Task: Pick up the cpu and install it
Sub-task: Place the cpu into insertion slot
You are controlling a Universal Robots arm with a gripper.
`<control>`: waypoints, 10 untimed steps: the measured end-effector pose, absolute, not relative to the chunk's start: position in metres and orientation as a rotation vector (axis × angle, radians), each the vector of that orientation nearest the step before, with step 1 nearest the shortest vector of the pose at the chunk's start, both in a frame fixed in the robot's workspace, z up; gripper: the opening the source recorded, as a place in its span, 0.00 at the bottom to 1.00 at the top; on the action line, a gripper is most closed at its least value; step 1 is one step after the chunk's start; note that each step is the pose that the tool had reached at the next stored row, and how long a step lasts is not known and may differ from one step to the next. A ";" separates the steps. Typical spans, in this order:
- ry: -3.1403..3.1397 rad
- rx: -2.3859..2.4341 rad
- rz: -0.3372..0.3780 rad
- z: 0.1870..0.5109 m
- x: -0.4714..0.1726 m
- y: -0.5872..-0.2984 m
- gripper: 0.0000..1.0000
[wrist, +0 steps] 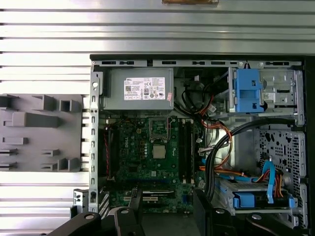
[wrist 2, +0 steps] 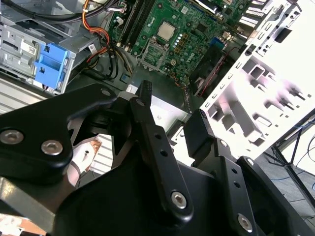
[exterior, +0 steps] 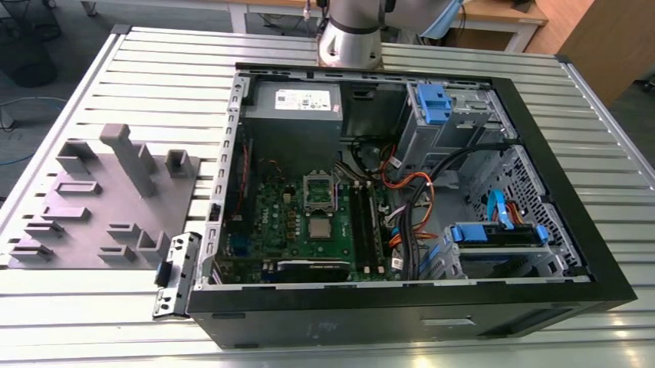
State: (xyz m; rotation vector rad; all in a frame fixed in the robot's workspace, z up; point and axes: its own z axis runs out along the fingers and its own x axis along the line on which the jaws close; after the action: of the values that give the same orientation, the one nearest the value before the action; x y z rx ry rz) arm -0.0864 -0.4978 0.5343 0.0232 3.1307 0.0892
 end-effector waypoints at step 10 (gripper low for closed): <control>3.131 0.023 0.089 0.524 -0.086 -0.498 0.53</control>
State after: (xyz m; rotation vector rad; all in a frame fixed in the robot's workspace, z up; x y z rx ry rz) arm -0.0864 -0.4978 0.5244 0.0232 3.1307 0.0893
